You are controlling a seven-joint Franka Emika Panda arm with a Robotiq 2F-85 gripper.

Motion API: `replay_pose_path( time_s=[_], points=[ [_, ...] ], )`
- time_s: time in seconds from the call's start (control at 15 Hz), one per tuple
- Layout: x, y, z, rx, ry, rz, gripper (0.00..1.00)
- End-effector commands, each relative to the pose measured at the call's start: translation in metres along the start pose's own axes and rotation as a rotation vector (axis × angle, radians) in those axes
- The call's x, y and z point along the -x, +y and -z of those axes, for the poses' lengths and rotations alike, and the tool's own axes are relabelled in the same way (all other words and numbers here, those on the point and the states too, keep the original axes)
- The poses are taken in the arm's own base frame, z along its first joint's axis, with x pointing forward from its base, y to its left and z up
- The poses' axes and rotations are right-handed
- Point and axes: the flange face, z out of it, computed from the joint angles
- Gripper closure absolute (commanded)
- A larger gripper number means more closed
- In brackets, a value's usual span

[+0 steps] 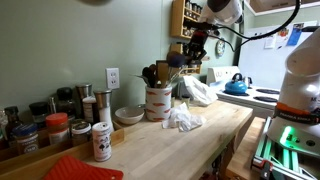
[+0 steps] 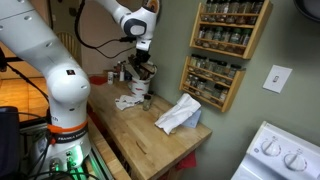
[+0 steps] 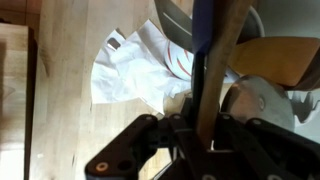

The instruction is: Pick up both the wooden and plastic spatula at the same time and put them in the utensil holding bucket

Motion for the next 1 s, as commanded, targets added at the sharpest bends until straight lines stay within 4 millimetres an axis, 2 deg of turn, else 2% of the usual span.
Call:
replay_pose_path(
  time_s=[0.0, 0.2, 0.53, 0.73, 0.93],
  points=[
    [0.04, -0.002, 0.02, 0.015, 0.169, 0.05, 0.96],
    [0.072, -0.006, 0.027, 0.047, 0.325, 0.107, 0.96],
    [0.109, -0.016, 0.013, 0.105, 0.485, 0.177, 0.96],
    [0.122, -0.024, 0.008, 0.086, 0.505, 0.171, 0.96],
    [0.118, -0.039, 0.001, 0.063, 0.536, 0.142, 0.96]
  ],
)
